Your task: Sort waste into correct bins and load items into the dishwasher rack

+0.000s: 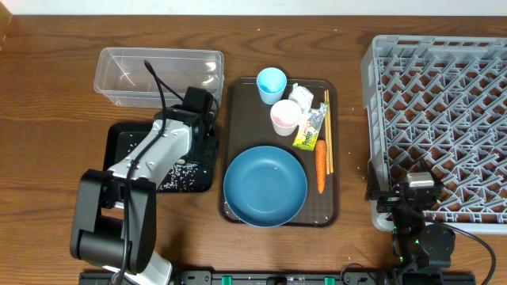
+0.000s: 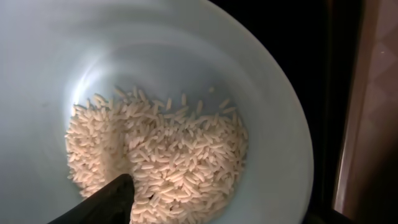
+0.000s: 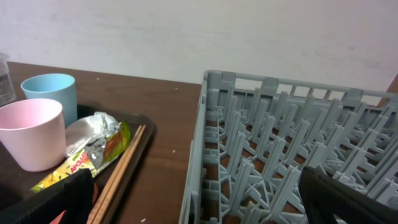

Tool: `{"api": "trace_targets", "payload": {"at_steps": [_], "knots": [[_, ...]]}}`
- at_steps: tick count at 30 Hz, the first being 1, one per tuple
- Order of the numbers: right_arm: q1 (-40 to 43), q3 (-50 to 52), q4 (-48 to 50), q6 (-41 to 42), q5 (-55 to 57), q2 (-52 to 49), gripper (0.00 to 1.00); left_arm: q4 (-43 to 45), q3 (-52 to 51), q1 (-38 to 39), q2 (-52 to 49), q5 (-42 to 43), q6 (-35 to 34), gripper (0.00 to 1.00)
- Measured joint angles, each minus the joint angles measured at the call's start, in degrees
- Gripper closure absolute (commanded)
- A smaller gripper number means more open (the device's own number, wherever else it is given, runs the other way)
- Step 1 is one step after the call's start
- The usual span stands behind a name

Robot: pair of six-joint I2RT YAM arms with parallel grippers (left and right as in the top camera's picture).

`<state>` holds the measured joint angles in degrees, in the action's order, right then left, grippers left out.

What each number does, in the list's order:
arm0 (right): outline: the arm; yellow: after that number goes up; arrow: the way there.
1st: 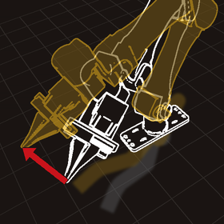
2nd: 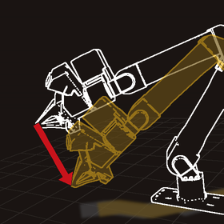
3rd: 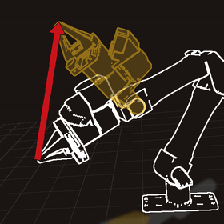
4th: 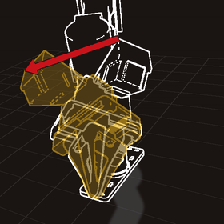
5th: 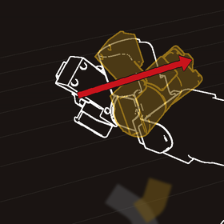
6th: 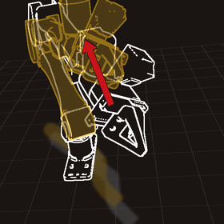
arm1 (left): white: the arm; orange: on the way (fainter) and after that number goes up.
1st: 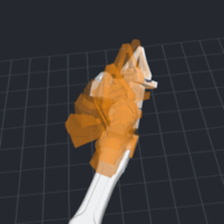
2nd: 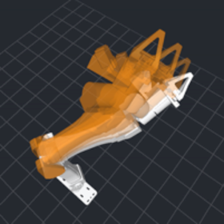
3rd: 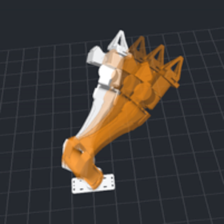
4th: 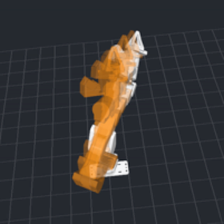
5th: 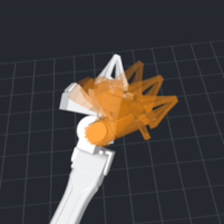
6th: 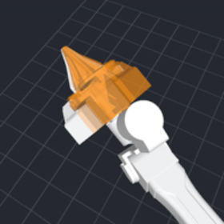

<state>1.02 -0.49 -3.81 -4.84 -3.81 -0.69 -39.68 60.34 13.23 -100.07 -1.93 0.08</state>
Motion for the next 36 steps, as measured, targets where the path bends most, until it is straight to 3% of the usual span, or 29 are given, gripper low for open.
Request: {"api": "trace_targets", "payload": {"at_steps": [5, 23, 28, 31, 36], "knots": [[0.00, 0.00, 0.00, 0.00, 0.00, 0.00, 0.01, 0.37, 0.00, 0.00, 0.00, 0.02, 0.09, 0.38], [0.00, -0.02, 0.00, 0.00, 0.00, 0.00, 0.01, 2.64, -0.55, 0.00, -1.14, 0.00, 0.17, 0.41], [0.00, -0.02, 0.00, 0.00, 0.00, 0.00, 0.01, 3.69, -0.63, 0.00, -1.40, 0.00, 0.24, 0.51], [0.00, 0.00, 0.00, 0.00, 0.00, 0.00, 0.01, 3.72, -0.63, 0.00, -1.84, 0.02, 0.31, 0.66], [0.00, 0.00, 0.00, 0.00, 0.00, 0.00, 0.01, 3.74, -0.63, 0.00, -1.84, 0.02, 0.66, 0.77]]}}
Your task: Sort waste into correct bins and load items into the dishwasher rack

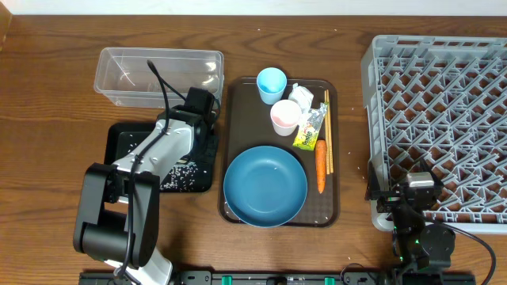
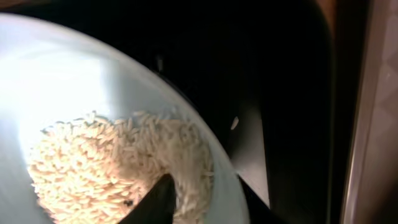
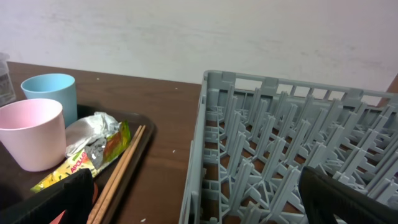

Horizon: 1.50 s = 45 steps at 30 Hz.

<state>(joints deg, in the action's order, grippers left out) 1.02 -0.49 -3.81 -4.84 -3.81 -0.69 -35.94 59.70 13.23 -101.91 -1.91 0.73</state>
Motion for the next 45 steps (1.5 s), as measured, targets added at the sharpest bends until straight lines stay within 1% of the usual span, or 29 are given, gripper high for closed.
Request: {"api": "trace_targets", "payload": {"at_steps": [4, 17, 21, 27, 31, 34, 41, 45], "knots": [[0.00, -0.02, 0.00, 0.02, 0.00, 0.00, 0.01, 0.00, 0.00, 0.00, 0.00, -0.02, 0.07, 0.94], [0.00, 0.00, 0.00, 0.02, 0.00, 0.00, 0.01, 0.00, 0.00, 0.00, 0.96, -0.42, -0.13, 0.94], [0.00, 0.00, 0.00, 0.00, 0.00, 0.00, 0.01, -0.02, -0.09, 0.00, 4.07, 0.74, -0.98, 0.94], [0.00, -0.02, 0.00, 0.02, 0.00, 0.00, 0.01, 0.00, -0.13, 0.00, 12.72, 3.76, -3.34, 0.94], [0.00, -0.02, 0.00, 0.00, 0.00, 0.00, 0.01, 0.00, -0.13, 0.00, 17.64, 6.82, -5.35, 0.94], [0.00, 0.00, 0.00, 0.00, 0.00, 0.00, 0.01, 0.13, -0.13, 0.00, 19.50, 9.35, -7.04, 0.94], [0.00, 0.00, 0.00, 0.00, 0.00, 0.00, 0.01, 1.77, -0.15, -1.05, 19.65, 17.94, -11.10, 0.94], [0.00, 0.00, 0.00, 0.00, 0.00, 0.00, 0.01, 2.10, -0.15, -4.83, 19.65, 24.06, -13.09, 0.94]]}}
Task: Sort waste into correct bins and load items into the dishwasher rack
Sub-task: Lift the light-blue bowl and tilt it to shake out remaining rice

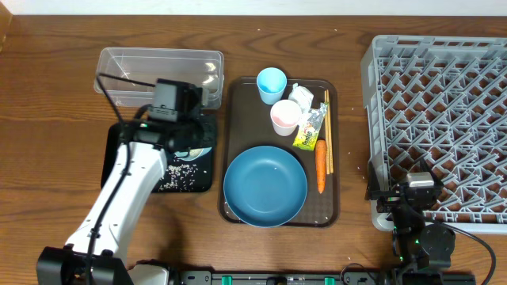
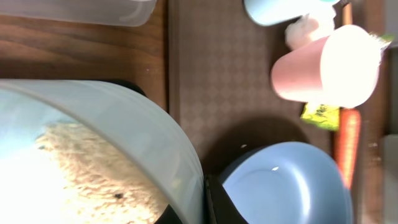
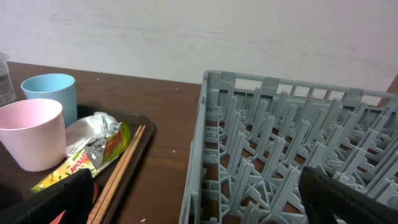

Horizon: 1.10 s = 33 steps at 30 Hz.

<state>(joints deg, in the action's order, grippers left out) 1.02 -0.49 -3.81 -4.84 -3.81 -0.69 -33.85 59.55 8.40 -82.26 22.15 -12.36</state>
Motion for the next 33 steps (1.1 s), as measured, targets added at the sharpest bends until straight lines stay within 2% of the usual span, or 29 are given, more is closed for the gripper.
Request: {"api": "trace_targets", "payload": {"at_steps": [9, 15, 24, 33], "knots": [[0.00, -0.02, 0.00, 0.00, 0.00, 0.00, 0.01, 0.15, -0.74, -14.71, -0.07, 18.01, -1.20, 0.94], [0.00, 0.00, 0.00, 0.00, 0.00, 0.00, 0.01, 3.13, -5.03, -22.40, -0.81, 29.51, -1.22, 0.94], [0.00, 0.00, 0.00, 0.00, 0.00, 0.00, 0.01, 7.39, -8.87, -25.88, -3.34, 43.54, -1.33, 0.94], [0.00, 0.00, 0.00, 0.00, 0.00, 0.00, 0.01, 7.37, -8.87, -28.98, -3.56, 50.60, -1.38, 0.94]]}}
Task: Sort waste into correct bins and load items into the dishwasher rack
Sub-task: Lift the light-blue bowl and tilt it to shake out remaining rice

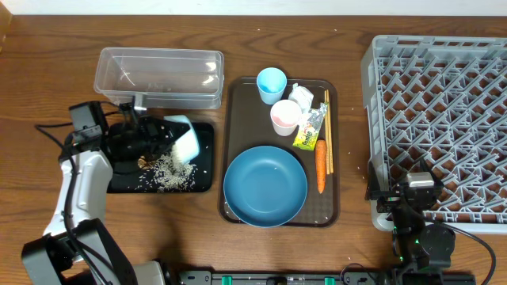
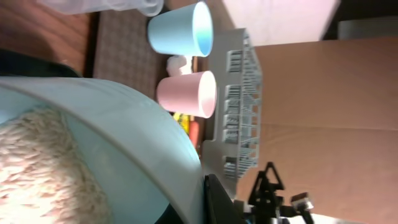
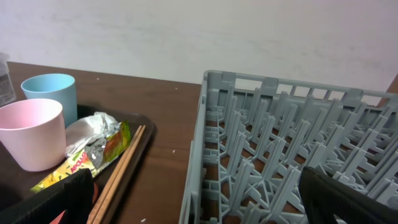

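Observation:
Over the black bin (image 1: 202, 134) hangs a pale blue bowl (image 1: 184, 142), tipped on its side, with my left gripper (image 1: 168, 139) shut on its rim. Rice (image 1: 164, 172) lies spilled in the bin below. In the left wrist view the bowl (image 2: 112, 124) still holds rice (image 2: 37, 162), with one finger (image 2: 219, 200) outside the rim. On the brown tray (image 1: 236, 103) are a blue plate (image 1: 265, 186), blue cup (image 1: 271, 83), pink cup (image 1: 285, 117), wrapper (image 1: 309, 128), carrot (image 1: 321, 165) and chopsticks (image 1: 327, 127). My right gripper (image 3: 199, 208) stands open beside the grey rack (image 1: 440, 119).
A clear plastic bin (image 1: 158, 75) stands behind the black one. Crumpled foil (image 1: 301, 96) lies by the cups. The rack's near corner (image 3: 208, 124) is close to the right gripper, with the tray's edge to its left.
My left arm has swung from over the black bin's front to its left side. The bowl, held nearly level before, is now tipped on its side, and more rice lies in the bin.
My left gripper was low over the black bin, shut on the bowl of rice, and stayed so at the second moment. Then it held the bowl higher beside the brown tray. Now the bowl is tilted and rice has fallen into the bin. The right arm never moved.

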Tool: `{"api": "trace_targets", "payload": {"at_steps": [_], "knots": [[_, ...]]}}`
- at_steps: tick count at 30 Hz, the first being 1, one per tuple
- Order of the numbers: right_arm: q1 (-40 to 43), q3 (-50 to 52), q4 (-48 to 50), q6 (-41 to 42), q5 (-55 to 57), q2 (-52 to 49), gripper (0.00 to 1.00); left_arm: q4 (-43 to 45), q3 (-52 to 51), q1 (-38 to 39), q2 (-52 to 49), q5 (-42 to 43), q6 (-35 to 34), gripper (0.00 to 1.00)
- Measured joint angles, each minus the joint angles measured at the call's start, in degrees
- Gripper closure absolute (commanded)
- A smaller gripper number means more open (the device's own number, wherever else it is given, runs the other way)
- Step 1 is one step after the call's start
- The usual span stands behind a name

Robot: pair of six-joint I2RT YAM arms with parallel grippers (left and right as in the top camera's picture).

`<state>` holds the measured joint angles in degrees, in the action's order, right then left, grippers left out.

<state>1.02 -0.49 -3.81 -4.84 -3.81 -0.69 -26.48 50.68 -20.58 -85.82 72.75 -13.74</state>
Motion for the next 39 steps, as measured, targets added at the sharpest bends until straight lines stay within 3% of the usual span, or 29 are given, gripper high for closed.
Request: {"api": "trace_targets", "payload": {"at_steps": [13, 25, 39], "knots": [[0.00, -0.02, 0.00, 0.00, 0.00, 0.00, 0.01, -0.07, 0.00, -10.95, -0.04, 11.28, -0.02, 0.94], [0.00, -0.02, 0.00, 0.00, 0.00, 0.00, 0.01, -2.80, -0.13, -11.54, -1.77, 15.47, -1.25, 0.94], [0.00, -0.02, 0.00, 0.00, 0.00, 0.00, 0.01, 2.86, -0.26, -11.85, -1.84, 15.50, -5.99, 0.94]]}}
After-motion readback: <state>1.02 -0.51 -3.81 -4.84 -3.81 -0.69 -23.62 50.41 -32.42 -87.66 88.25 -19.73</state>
